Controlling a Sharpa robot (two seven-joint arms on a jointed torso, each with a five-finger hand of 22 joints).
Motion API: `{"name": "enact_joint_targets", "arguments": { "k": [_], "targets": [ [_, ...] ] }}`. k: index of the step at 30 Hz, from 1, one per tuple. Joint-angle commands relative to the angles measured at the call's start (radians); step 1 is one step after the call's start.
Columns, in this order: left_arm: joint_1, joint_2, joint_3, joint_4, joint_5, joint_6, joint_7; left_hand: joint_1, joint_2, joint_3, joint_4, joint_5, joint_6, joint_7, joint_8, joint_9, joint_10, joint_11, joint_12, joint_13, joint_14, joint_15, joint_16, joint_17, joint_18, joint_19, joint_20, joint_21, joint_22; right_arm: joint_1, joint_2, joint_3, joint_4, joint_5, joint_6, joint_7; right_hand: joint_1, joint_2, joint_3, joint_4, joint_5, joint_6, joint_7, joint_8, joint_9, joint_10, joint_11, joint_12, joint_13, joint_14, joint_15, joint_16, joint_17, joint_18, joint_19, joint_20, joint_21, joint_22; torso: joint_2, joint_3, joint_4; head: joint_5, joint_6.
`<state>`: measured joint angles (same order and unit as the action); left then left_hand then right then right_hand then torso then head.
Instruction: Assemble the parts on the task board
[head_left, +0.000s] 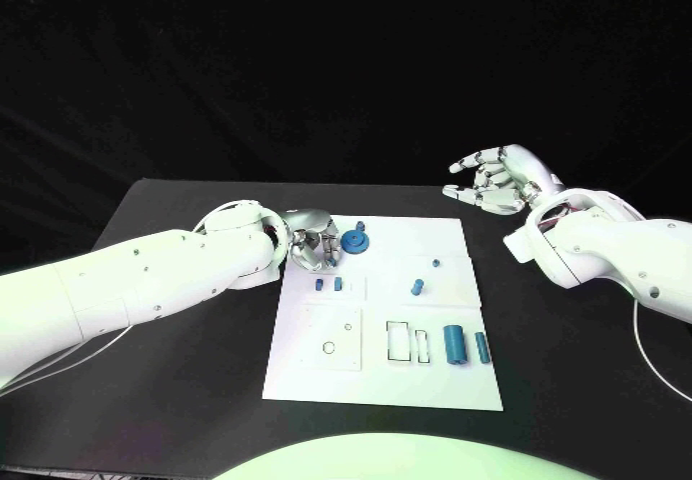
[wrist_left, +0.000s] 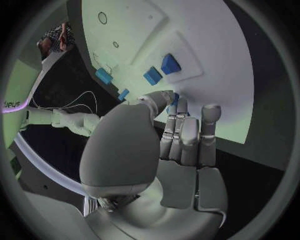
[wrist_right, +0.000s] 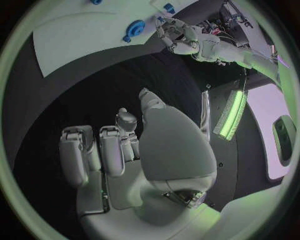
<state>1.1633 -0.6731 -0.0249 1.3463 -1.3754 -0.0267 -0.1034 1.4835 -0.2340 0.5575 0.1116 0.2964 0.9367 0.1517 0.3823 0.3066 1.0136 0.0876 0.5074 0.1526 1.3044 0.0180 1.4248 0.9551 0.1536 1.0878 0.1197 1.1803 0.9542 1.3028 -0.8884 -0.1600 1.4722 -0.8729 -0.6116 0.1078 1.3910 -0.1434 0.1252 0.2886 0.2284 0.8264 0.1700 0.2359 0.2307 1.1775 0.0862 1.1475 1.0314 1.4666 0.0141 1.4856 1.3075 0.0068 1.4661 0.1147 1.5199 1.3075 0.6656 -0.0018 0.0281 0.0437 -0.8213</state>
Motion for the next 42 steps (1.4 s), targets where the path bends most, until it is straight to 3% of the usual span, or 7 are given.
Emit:
{"name": "enact_joint_targets", "arguments": {
  "k": [1,19,37,42],
  "targets": [
    [0.000,0.003,-0.001,0.001,0.010,0.016,0.000,-0.011,0.000,-0.007,-0.001,-0.005,0.006,0.002,-0.006,0.002,0.010,0.000,-0.004,-0.002,0.006,0.003,0.001,0.002,-0.007,0.000,0.001,0.000,0.002,0.000,0.000,0.000,0.001,-0.004,0.004,0.011,-0.007,0.000,0.004,0.000,0.005,0.007,-0.001,0.004,-0.001,-0.001,-0.004,-0.006,-0.001,0.057,-0.009,-0.006,0.075,0.008,0.076,-0.006,-0.005,0.227,0.000,-0.0002,-0.0003,-0.001,0.000],
    [0.000,0.016,-0.009,-0.014,-0.005,0.028,-0.010,-0.012,0.003,-0.006,-0.002,-0.007,0.012,0.000,-0.006,0.003,0.017,-0.002,-0.007,-0.001,0.009,0.002,0.003,0.006,-0.009,0.004,0.002,0.004,0.009,-0.001,0.000,0.000,0.002,-0.004,0.006,0.010,-0.007,0.000,0.004,0.000,0.005,0.007,-0.001,0.004,-0.001,-0.001,-0.004,-0.006,-0.001,0.057,-0.009,-0.006,0.075,0.008,0.076,-0.006,-0.005,0.227,0.000,-0.0004,-0.0001,-0.004,-0.002],
    [0.000,0.014,-0.011,-0.017,-0.005,0.031,-0.010,-0.014,0.004,-0.005,-0.004,-0.008,0.002,0.002,-0.017,0.001,0.017,0.000,-0.016,-0.001,0.005,0.003,0.002,0.000,-0.007,-0.002,0.002,-0.001,0.002,-0.001,-0.001,0.000,0.003,-0.004,0.007,0.010,-0.007,0.000,0.004,0.000,0.005,0.007,-0.001,0.004,-0.001,-0.001,-0.004,-0.006,-0.001,0.057,-0.009,-0.006,0.075,0.008,0.076,-0.006,-0.005,0.227,0.000,-0.0005,0.0003,-0.004,-0.003],
    [0.000,0.013,-0.011,-0.016,-0.004,0.031,-0.014,-0.019,-0.001,-0.004,-0.007,-0.008,-0.023,0.004,-0.042,-0.006,0.023,0.001,-0.028,0.001,0.005,0.004,0.002,0.000,-0.007,-0.004,0.003,-0.002,0.001,-0.001,-0.001,0.000,0.003,-0.004,0.004,0.012,-0.008,-0.001,0.006,0.000,0.004,0.006,-0.001,0.003,-0.002,-0.001,-0.004,-0.010,-0.007,0.057,-0.010,-0.008,0.073,0.009,0.075,-0.006,-0.007,0.225,0.000,-0.0007,0.0003,-0.004,-0.003]
  ]
}}
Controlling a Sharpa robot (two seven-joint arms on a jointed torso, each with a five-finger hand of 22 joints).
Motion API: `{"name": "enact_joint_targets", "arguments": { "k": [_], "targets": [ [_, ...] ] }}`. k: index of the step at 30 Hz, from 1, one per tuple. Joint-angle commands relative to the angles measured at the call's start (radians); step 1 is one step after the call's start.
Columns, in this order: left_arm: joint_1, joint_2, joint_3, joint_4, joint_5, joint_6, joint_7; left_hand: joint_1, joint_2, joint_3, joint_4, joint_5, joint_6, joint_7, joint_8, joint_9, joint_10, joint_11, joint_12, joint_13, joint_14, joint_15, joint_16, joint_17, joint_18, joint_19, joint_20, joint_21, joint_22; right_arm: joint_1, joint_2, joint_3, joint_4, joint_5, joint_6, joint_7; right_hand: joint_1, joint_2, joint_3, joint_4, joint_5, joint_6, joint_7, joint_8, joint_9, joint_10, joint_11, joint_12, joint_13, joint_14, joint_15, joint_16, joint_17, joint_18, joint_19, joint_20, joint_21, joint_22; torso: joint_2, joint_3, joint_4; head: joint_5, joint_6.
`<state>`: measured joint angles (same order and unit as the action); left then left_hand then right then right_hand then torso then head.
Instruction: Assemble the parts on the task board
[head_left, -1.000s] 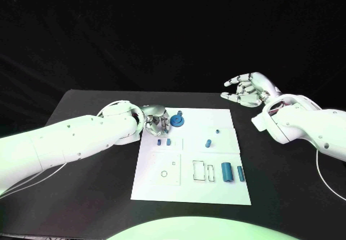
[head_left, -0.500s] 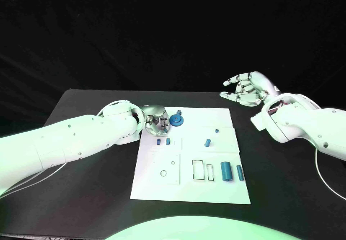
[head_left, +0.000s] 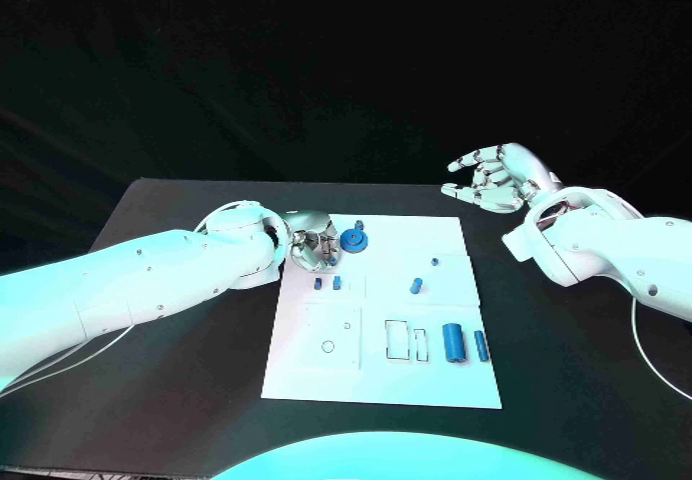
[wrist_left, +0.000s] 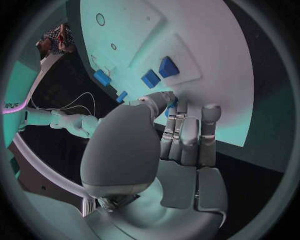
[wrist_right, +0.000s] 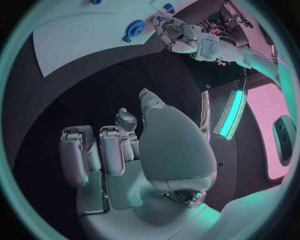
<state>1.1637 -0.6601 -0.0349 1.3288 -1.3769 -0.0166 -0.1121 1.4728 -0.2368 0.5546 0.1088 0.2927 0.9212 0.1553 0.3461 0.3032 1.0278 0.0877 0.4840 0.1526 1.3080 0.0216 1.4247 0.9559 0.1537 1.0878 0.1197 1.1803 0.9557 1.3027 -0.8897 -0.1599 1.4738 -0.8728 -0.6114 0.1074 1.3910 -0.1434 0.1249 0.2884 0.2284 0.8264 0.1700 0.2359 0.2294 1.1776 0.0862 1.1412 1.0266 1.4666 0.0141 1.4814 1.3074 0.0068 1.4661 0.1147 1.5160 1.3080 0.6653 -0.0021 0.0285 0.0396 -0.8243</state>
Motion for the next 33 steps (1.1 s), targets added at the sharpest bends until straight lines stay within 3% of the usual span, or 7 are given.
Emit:
{"name": "enact_joint_targets", "arguments": {
  "k": [1,5,16,20,26,31,33],
  "targets": [
    [-0.001,-0.001,-0.001,0.002,-0.002,0.022,-0.007,-0.010,0.001,-0.002,-0.004,-0.005,-0.012,0.001,-0.011,-0.004,0.011,0.001,-0.006,0.002,0.004,0.000,0.004,0.005,-0.008,0.000,0.003,0.001,0.005,0.000,0.000,0.000,0.001,-0.004,0.002,0.013,-0.008,-0.001,0.007,0.000,0.004,0.006,-0.001,0.003,-0.001,-0.001,-0.004,-0.003,-0.002,0.057,-0.010,-0.004,0.073,0.009,0.075,-0.006,-0.004,0.224,0.000,-0.0006,0.0000,0.000,0.000],
    [-0.001,-0.002,-0.001,0.002,-0.002,0.025,-0.012,-0.015,-0.005,-0.001,-0.005,-0.004,-0.046,0.004,-0.039,-0.011,0.016,-0.002,-0.016,0.004,0.002,-0.001,0.003,0.000,-0.007,-0.003,0.003,-0.002,0.002,0.000,0.000,0.000,0.001,-0.004,0.001,0.014,-0.008,-0.002,0.007,-0.001,0.005,0.006,-0.001,0.003,-0.001,-0.005,-0.004,-0.008,-0.008,0.056,-0.010,-0.007,0.067,0.011,0.072,-0.007,-0.010,0.220,0.000,-0.0004,-0.0001,0.000,0.001],
    [-0.001,-0.006,-0.001,0.001,-0.002,0.028,-0.021,-0.020,-0.010,-0.001,-0.007,-0.006,-0.079,0.004,-0.066,-0.019,0.021,-0.005,-0.029,0.007,0.000,-0.004,0.002,-0.005,-0.006,-0.005,0.001,-0.007,-0.002,0.000,-0.001,0.000,0.001,-0.005,0.003,0.013,-0.007,-0.006,0.007,-0.001,0.005,0.005,-0.001,0.003,-0.001,-0.015,-0.004,-0.020,-0.022,0.055,-0.010,-0.010,0.063,0.012,0.069,-0.007,-0.015,0.217,0.000,-0.0002,-0.0002,0.000,0.000],
    [-0.001,-0.011,-0.001,0.000,-0.002,0.026,-0.024,-0.021,-0.012,-0.001,-0.008,-0.006,-0.098,0.005,-0.079,-0.023,0.022,-0.004,-0.035,0.009,-0.002,-0.004,0.001,-0.010,-0.006,-0.007,0.000,-0.009,-0.004,0.000,-0.003,0.000,0.001,-0.010,0.017,0.002,-0.006,-0.011,0.012,0.000,0.005,0.001,0.000,0.002,-0.003,-0.106,-0.004,-0.136,-0.154,0.048,-0.009,-0.026,0.040,0.016,0.061,-0.007,-0.033,0.206,0.000,-0.0004,-0.0004,0.000,0.001],
    [-0.001,-0.024,0.000,-0.005,0.001,0.008,-0.022,-0.019,-0.011,0.000,-0.010,-0.005,-0.105,0.007,-0.085,-0.025,0.018,-0.002,-0.041,0.009,-0.013,-0.002,-0.005,-0.031,-0.001,-0.022,0.000,-0.023,-0.023,-0.001,-0.004,-0.001,-0.004,-0.051,0.106,-0.053,0.043,-0.021,0.074,-0.002,0.006,0.006,0.001,0.006,-0.005,-0.204,-0.002,-0.461,-0.421,0.037,-0.010,-0.064,-0.011,0.027,0.042,-0.010,-0.083,0.175,0.000,-0.0010,-0.0009,-0.004,0.006],
    [0.000,-0.057,0.008,-0.013,0.092,-0.043,0.005,-0.009,-0.004,-0.001,-0.023,-0.004,-0.056,0.011,-0.058,-0.013,0.025,0.006,-0.031,0.023,-0.017,0.004,-0.006,-0.035,-0.001,-0.028,0.004,-0.027,-0.027,-0.011,-0.004,-0.003,-0.008,-0.157,0.225,-0.102,0.120,-0.082,0.224,-0.022,-0.010,0.063,0.005,0.021,-0.002,-0.147,0.006,-0.717,-0.641,0.038,-0.005,-0.074,-0.022,0.030,0.040,-0.006,-0.099,0.167,0.000,-0.0009,-0.0014,-0.017,0.014],
    [0.001,-0.080,0.013,-0.015,0.220,-0.085,0.044,-0.011,-0.007,-0.001,-0.029,0.000,-0.042,0.017,-0.047,-0.008,-0.004,0.015,-0.028,0.031,-0.112,0.011,-0.066,-0.192,0.027,-0.141,0.009,-0.119,-0.150,-0.018,-0.004,-0.004,-0.009,-0.224,0.285,-0.126,0.126,-0.105,0.271,-0.035,-0.015,0.092,-0.004,0.030,0.000,-0.123,0.001,-0.771,-0.690,0.038,-0.009,-0.076,-0.023,0.031,0.039,-0.008,-0.102,0.166,-0.001,0.0000,-0.0010,-0.034,0.024]
  ]
}}
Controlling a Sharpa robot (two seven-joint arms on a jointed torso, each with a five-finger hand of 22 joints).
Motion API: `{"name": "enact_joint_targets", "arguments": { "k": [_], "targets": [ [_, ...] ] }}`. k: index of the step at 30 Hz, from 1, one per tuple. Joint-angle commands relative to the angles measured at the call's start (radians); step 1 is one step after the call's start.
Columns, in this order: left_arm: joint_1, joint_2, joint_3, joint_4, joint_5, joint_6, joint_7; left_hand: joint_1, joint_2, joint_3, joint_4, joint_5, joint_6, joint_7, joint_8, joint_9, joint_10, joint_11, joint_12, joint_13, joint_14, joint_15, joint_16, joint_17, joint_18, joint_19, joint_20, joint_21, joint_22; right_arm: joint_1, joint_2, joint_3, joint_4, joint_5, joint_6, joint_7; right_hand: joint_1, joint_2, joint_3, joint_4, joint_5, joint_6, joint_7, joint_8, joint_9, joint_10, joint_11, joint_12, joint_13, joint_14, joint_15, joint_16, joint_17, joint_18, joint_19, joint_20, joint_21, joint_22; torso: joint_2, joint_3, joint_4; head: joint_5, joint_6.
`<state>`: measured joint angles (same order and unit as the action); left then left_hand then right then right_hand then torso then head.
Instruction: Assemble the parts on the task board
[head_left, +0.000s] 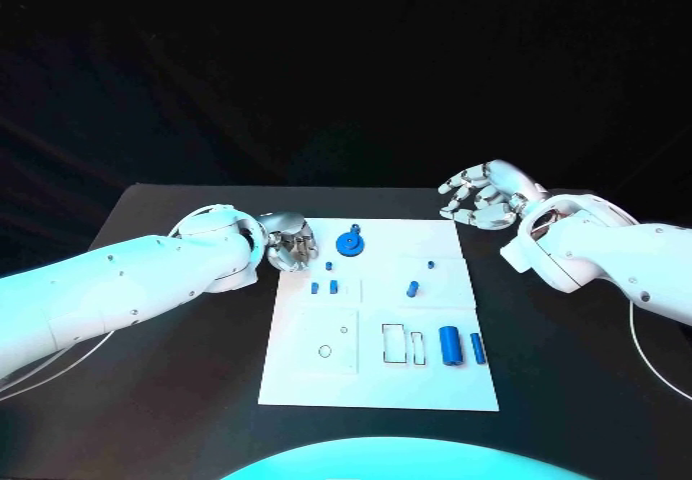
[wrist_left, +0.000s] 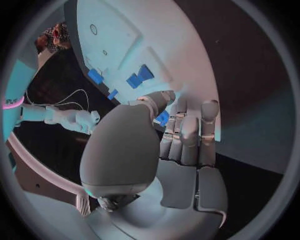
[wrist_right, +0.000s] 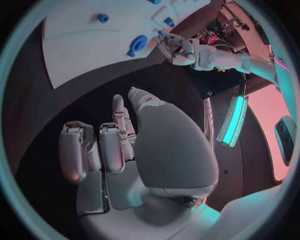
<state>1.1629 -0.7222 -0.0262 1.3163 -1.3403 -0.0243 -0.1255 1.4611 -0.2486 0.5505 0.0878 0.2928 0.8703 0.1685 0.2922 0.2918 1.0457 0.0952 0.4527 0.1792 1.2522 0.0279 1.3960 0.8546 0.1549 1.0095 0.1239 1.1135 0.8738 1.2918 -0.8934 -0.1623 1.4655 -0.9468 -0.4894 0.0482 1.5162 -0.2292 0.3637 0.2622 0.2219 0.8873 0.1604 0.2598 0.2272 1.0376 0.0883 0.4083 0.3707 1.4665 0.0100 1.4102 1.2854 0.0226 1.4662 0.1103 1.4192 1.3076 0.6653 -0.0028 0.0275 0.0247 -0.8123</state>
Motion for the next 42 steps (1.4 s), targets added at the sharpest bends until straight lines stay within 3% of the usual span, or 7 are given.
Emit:
{"name": "enact_joint_targets", "arguments": {
  "k": [1,4,7,12,16,33,42],
  "targets": [
    [0.002,-0.029,0.005,-0.003,0.245,-0.098,0.079,0.001,0.006,0.005,-0.010,0.000,0.013,0.007,0.011,0.004,-0.034,0.011,0.000,0.004,-0.081,0.007,-0.054,-0.130,0.029,-0.080,0.006,-0.067,-0.084,-0.010,-0.001,-0.002,-0.002,-0.182,0.187,-0.076,-0.001,-0.025,0.043,-0.012,-0.010,0.040,0.001,0.009,0.004,0.020,-0.003,-0.051,-0.046,0.039,-0.006,-0.004,-0.001,0.016,0.037,-0.005,-0.009,0.164,-0.002,0.0014,0.0005,-0.022,0.014],
    [0.003,-0.059,0.008,0.003,0.387,-0.150,0.144,0.005,0.015,0.010,-0.015,-0.001,0.018,0.010,0.015,0.006,-0.025,0.011,0.010,0.010,-0.072,0.007,-0.052,-0.116,0.030,-0.081,0.007,-0.068,-0.084,-0.020,-0.001,-0.004,-0.004,-0.280,0.226,-0.098,-0.029,-0.053,0.078,-0.022,-0.026,0.069,-0.017,0.020,0.009,0.035,-0.011,-0.120,-0.112,0.040,-0.015,-0.005,-0.001,0.019,0.031,-0.013,-0.024,0.156,-0.001,0.0018,0.0006,-0.029,0.019],
    [0.003,-0.084,0.009,0.015,0.533,-0.192,0.209,0.000,0.013,0.016,-0.020,0.000,0.022,0.016,0.021,0.007,-0.053,0.020,-0.002,0.004,-0.173,0.012,-0.134,-0.289,0.030,-0.097,0.010,-0.084,-0.091,-0.032,-0.001,-0.005,-0.007,-0.362,0.237,-0.120,-0.042,-0.060,0.080,-0.027,-0.045,0.072,-0.020,0.021,0.010,0.043,-0.013,-0.137,-0.130,0.040,-0.018,-0.006,-0.003,0.019,0.033,-0.017,-0.023,0.158,0.000,-0.0006,0.0010,-0.040,0.023],
    [0.003,-0.120,0.010,0.046,0.857,-0.212,0.354,-0.007,0.019,0.024,-0.029,-0.001,0.010,0.028,0.025,0.006,-0.085,0.034,-0.027,-0.016,-0.236,0.023,-0.229,-0.370,0.029,-0.135,0.019,-0.122,-0.108,-0.055,0.002,-0.006,0.002,-0.477,0.243,-0.172,-0.068,-0.064,0.053,-0.042,-0.062,0.067,-0.012,0.015,0.008,0.043,-0.003,-0.162,-0.153,0.041,-0.007,-0.007,-0.004,0.017,0.036,-0.013,-0.018,0.162,0.000,-0.0018,0.0006,-0.054,0.027],
    [0.003,-0.142,0.010,0.066,1.007,-0.187,0.437,-0.018,0.027,0.019,-0.030,-0.001,-0.002,0.032,0.026,0.005,-0.095,0.040,-0.033,-0.027,-0.275,0.031,-0.281,-0.400,0.028,-0.169,0.027,-0.151,-0.120,-0.072,0.006,-0.006,0.015,-0.536,0.246,-0.203,-0.084,-0.063,0.020,-0.055,-0.068,0.060,-0.005,0.007,0.005,0.035,0.003,-0.177,-0.167,0.040,-0.003,-0.009,-0.007,0.019,0.034,-0.005,-0.027,0.157,0.000,-0.0010,0.0011,-0.064,0.030],
    [0.002,-0.176,0.010,0.115,1.172,-0.141,0.527,-0.029,0.036,0.002,-0.028,-0.002,-0.008,0.034,0.032,0.006,-0.094,0.042,-0.032,-0.035,-0.300,0.036,-0.321,-0.427,0.029,-0.191,0.035,-0.188,-0.140,-0.103,0.043,-0.006,0.025,-0.595,0.155,-0.225,-0.078,-0.047,0.039,-0.063,-0.052,0.080,-0.002,0.005,0.004,0.075,0.000,-0.180,-0.181,0.042,-0.004,-0.006,-0.007,0.015,0.043,-0.004,-0.009,0.168,0.001,-0.0004,0.0013,-0.066,0.027],
    [0.002,-0.179,0.010,0.117,1.178,-0.138,0.524,-0.028,0.037,0.001,-0.029,-0.002,-0.007,0.034,0.033,0.006,-0.093,0.042,-0.031,-0.036,-0.300,0.036,-0.322,-0.428,0.029,-0.191,0.035,-0.189,-0.140,-0.108,0.060,-0.006,0.019,-0.585,0.167,-0.223,-0.062,-0.021,0.152,-0.082,-0.068,0.118,-0.014,0.009,0.007,0.124,-0.011,-0.204,-0.207,0.043,-0.015,-0.007,-0.013,0.012,0.049,-0.013,0.002,0.177,0.001,-0.0010,0.0018,-0.064,0.024]
  ]
}}
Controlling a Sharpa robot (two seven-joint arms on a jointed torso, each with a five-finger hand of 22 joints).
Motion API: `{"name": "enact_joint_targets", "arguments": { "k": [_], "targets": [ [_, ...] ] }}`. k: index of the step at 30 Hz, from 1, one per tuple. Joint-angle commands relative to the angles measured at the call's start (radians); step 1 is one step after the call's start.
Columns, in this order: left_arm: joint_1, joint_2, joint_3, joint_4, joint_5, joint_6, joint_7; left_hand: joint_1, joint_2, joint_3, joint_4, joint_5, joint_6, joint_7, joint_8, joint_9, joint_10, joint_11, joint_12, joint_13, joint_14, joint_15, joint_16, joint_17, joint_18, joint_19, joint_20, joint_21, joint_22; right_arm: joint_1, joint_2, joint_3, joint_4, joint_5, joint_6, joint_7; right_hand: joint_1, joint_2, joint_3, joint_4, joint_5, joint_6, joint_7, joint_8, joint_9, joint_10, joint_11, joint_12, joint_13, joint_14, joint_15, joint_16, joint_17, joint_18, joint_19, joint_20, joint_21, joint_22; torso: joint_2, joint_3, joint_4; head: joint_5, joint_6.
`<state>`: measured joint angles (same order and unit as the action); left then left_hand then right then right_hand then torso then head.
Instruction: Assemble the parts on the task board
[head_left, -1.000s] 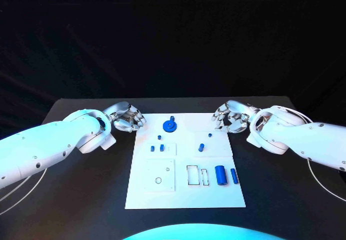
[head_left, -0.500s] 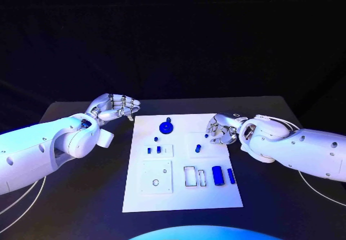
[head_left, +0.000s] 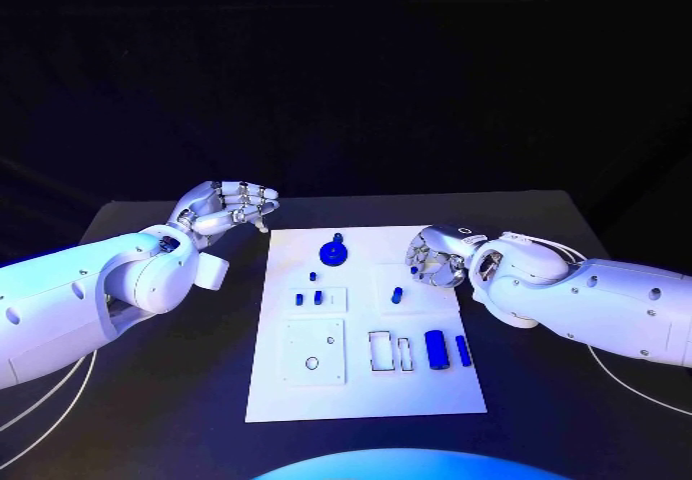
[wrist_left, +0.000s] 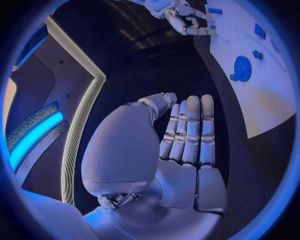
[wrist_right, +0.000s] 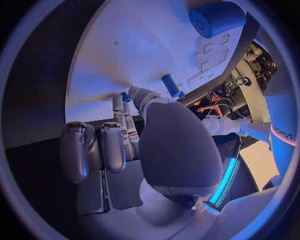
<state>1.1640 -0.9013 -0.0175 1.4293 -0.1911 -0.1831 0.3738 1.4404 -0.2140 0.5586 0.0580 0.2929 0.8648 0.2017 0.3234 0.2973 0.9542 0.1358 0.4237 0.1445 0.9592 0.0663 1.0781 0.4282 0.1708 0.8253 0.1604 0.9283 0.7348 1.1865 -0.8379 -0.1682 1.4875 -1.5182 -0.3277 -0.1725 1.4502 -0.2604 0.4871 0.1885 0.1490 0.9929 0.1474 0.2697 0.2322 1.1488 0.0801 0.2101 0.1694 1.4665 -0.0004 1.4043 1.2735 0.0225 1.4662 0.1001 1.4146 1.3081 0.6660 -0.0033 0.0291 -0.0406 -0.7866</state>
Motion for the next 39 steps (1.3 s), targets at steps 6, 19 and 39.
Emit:
{"name": "enact_joint_targets", "arguments": {
  "k": [6,19,39],
  "targets": [
    [0.001,-0.002,0.001,0.004,0.030,0.023,0.019,-0.007,0.003,-0.007,0.000,-0.003,-0.002,0.001,0.002,0.001,-0.002,0.001,-0.002,-0.001,-0.007,-0.003,-0.005,-0.002,0.013,-0.006,-0.002,-0.004,-0.002,-0.008,0.015,0.000,-0.011,-0.021,0.048,-0.017,-0.014,0.014,0.101,-0.040,0.037,0.037,-0.007,0.005,0.010,0.044,-0.009,-0.026,-0.018,0.044,-0.009,0.002,-0.001,0.011,0.051,-0.009,0.013,0.181,0.000,-0.0003,0.0003,0.003,-0.004],
    [0.001,-0.006,0.001,0.009,0.022,0.025,0.003,-0.006,0.002,-0.009,-0.002,-0.003,-0.003,0.002,0.002,0.001,-0.002,0.001,-0.002,-0.002,-0.006,-0.003,-0.006,-0.003,0.014,-0.005,-0.002,-0.005,-0.003,-0.013,0.037,-0.001,-0.015,-0.088,0.132,-0.067,-0.043,0.013,0.129,-0.069,0.032,0.055,-0.012,0.015,0.021,0.062,-0.013,-0.043,-0.025,0.046,-0.012,0.006,0.004,0.009,0.055,-0.012,0.022,0.188,0.000,-0.0004,-0.0006,0.000,-0.010],
    [0.001,-0.016,0.000,0.020,-0.002,0.014,-0.021,-0.006,0.004,-0.011,-0.003,-0.002,-0.005,0.004,0.002,0.000,-0.008,0.003,-0.005,-0.004,-0.007,-0.002,-0.010,-0.007,0.013,-0.005,-0.002,-0.009,-0.005,-0.014,0.041,-0.005,0.015,-0.216,0.157,-0.137,-0.066,0.053,0.172,-0.127,0.032,0.098,-0.029,0.051,0.057,0.121,-0.031,-0.059,-0.027,0.049,-0.027,0.015,0.013,0.000,0.069,-0.024,0.059,0.210,-0.001,0.0006,-0.0008,-0.004,-0.018]
  ]
}}
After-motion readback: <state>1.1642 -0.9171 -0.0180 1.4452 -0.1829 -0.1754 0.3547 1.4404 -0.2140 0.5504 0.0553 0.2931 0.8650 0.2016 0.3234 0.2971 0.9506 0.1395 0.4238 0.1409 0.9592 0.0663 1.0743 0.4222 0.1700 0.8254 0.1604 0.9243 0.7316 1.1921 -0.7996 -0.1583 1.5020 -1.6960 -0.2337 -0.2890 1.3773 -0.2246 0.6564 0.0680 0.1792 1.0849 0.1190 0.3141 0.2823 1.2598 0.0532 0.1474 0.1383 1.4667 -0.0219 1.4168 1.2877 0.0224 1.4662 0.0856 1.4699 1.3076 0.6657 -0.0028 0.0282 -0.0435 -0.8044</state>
